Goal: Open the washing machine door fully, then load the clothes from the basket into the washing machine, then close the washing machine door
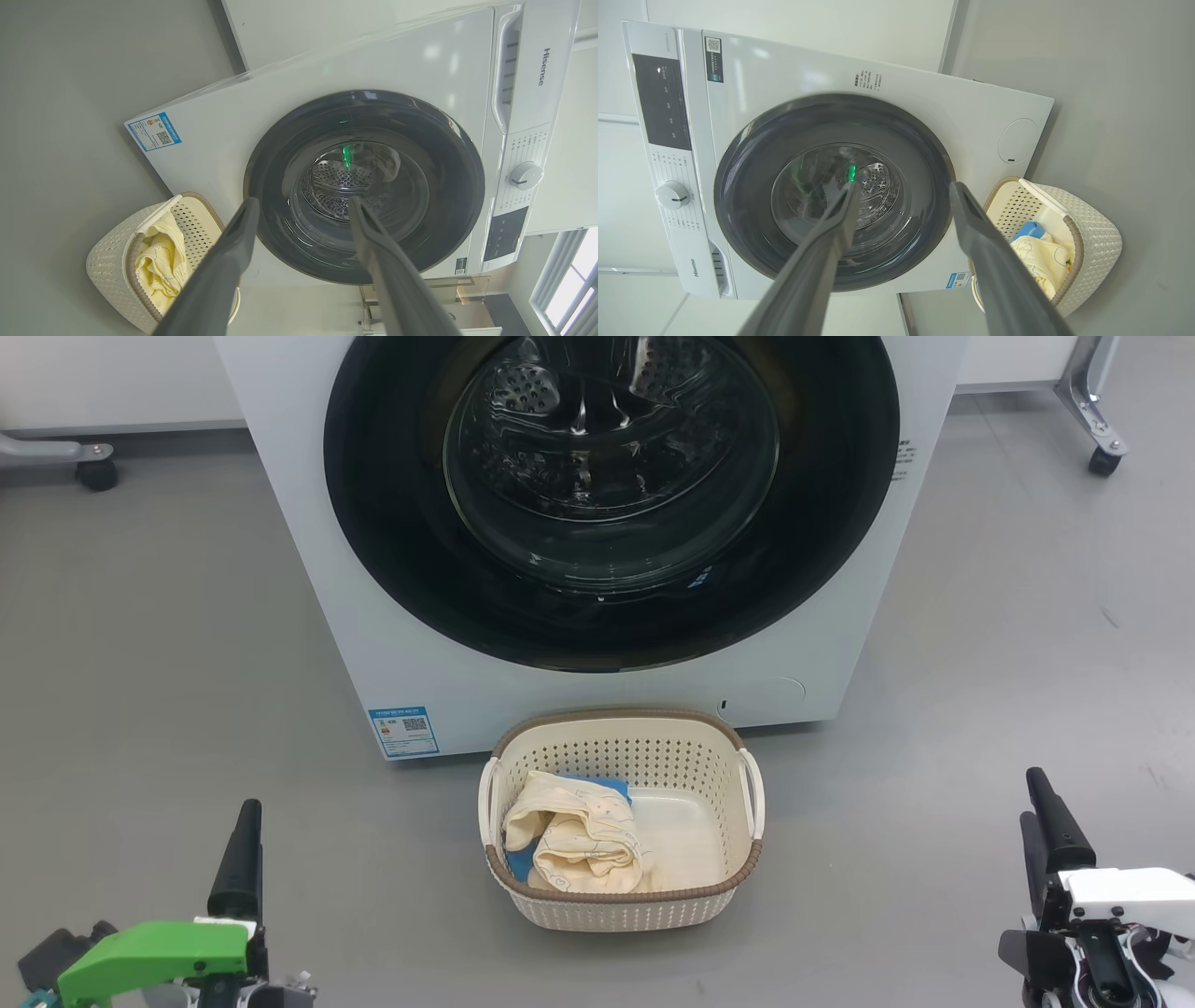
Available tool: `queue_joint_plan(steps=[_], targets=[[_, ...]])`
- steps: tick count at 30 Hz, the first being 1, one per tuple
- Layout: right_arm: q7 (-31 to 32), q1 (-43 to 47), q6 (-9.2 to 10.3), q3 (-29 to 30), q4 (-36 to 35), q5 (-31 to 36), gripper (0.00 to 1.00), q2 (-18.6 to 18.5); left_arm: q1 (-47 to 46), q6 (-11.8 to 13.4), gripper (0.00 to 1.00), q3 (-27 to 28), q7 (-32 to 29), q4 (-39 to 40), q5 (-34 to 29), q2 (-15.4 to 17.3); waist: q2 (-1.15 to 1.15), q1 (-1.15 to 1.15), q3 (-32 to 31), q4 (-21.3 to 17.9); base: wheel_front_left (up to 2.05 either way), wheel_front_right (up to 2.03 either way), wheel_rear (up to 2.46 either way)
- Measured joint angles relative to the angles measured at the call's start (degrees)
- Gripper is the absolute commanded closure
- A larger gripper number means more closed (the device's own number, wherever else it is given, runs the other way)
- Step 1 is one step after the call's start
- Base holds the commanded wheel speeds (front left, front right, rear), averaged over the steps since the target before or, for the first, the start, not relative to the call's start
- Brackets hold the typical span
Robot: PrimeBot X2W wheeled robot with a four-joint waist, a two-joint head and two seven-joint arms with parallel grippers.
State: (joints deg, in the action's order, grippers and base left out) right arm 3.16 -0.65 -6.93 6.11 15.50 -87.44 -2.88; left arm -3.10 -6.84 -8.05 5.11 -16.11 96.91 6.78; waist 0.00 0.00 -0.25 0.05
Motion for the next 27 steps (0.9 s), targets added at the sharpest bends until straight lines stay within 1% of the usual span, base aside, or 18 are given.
queue_joint_plan(steps=[3, 7, 11, 13, 15, 19, 20, 23, 27], targets=[[-0.57, 0.00, 0.00, -0.63, -0.33, 1.82, 0.00, -0.92, -0.43, -0.01, 0.00, -0.32, 0.52, 0.00, -2.31, 0.07, 0.00, 0.00, -0.02, 0.08, 0.00, 0.00, 0.00], [-1.62, 0.00, 0.00, -1.44, -0.73, 4.88, 0.00, -1.54, -0.64, -0.01, 0.00, -0.68, 1.02, 0.02, -3.85, 0.24, 0.00, 0.00, -0.05, 0.20, 0.00, 0.00, 0.00], [-2.63, 0.01, 0.00, -2.21, -0.93, 7.86, 0.00, -2.63, -0.80, -0.01, 0.00, -1.18, 1.59, 0.02, -7.30, 0.88, 0.00, 0.00, -0.07, 0.29, 0.00, 0.00, 0.00], [-3.70, 0.01, 0.00, -2.92, -1.03, 10.45, 0.00, -3.04, -0.87, 0.00, 0.00, -1.36, 2.08, -0.01, -10.44, 1.51, 0.00, 0.00, -0.09, 0.34, 0.00, 0.00, 0.00], [-4.37, 0.01, 0.00, -3.61, -1.15, 12.49, 0.00, -3.58, -1.08, 0.03, 0.00, -1.43, 2.13, -0.01, -11.18, 1.49, 0.00, 0.00, -0.10, 0.36, 0.00, 0.00, 0.00], [-5.58, 0.01, 0.05, -5.25, -1.47, 18.19, 0.00, -5.98, -1.55, 0.57, 0.00, -1.48, 2.63, -0.04, -14.45, 1.43, 0.00, 0.00, -0.13, 0.38, 0.00, 0.00, 0.00], [-5.90, 0.01, 0.32, -5.66, -1.53, 19.25, 0.00, -6.24, -1.65, 0.57, 0.00, -1.38, 2.82, 0.01, -15.23, 1.42, 0.00, 0.00, -0.13, 0.38, 0.00, 0.00, 0.00], [-6.78, 0.01, 0.63, -6.76, -1.58, 21.99, 0.00, -6.37, -1.66, 1.10, 0.00, -1.27, 3.16, 0.12, -19.30, 1.58, 0.00, 0.00, -0.15, 0.40, 0.00, 0.00, 0.00], [-7.72, 0.01, 1.63, -7.93, -1.69, 25.55, 0.00, -6.69, -1.75, 2.02, 0.00, -1.32, 3.61, 0.58, -25.59, 2.37, 0.00, 0.00, -0.19, 0.44, 0.00, 0.00, 0.00]])
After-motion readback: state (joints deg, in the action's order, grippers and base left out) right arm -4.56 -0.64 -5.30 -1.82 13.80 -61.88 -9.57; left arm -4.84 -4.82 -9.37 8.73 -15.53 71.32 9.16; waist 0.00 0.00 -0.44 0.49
